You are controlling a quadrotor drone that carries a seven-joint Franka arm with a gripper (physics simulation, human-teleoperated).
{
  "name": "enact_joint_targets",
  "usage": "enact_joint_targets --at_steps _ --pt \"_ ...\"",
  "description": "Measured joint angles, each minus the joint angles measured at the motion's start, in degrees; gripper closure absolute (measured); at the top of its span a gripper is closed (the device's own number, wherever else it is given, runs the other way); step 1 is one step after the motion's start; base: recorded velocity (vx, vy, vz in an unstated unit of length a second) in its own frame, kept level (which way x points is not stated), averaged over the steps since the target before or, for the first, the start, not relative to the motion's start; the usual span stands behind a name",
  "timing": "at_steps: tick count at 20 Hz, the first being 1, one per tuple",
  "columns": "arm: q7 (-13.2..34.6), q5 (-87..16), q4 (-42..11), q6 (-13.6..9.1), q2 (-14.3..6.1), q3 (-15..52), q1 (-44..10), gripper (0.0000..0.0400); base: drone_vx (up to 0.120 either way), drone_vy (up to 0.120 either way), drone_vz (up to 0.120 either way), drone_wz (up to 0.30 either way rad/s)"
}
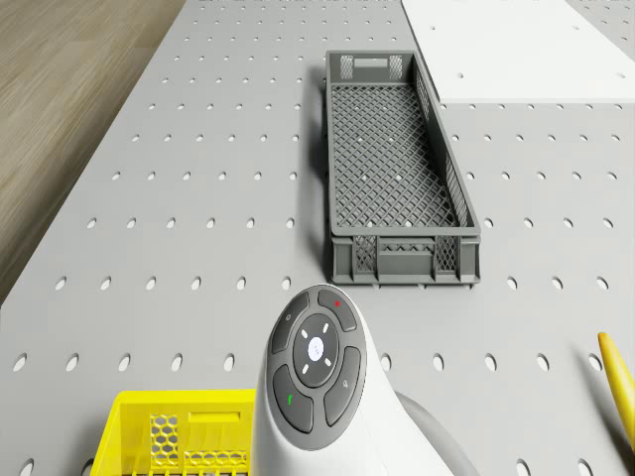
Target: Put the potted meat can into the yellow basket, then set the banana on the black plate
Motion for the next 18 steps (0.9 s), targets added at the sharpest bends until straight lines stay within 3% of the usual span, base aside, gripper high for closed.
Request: enact_joint_targets --at_steps 6,14,18 --pt "-0.09 -0.1 -0.02 -0.18 0.2 -0.04 0.11 0.0 0.0 -0.12 0.0 0.0" --pt "-0.19 -0.21 -0.04 -0.41 0.43 -0.09 0.25 0.0 0.12 -0.12 0.0 0.0" --pt "-0.24 -0.27 -0.05 -0.51 0.54 -0.11 0.31 0.0 0.01 -0.12 0.0 0.0"
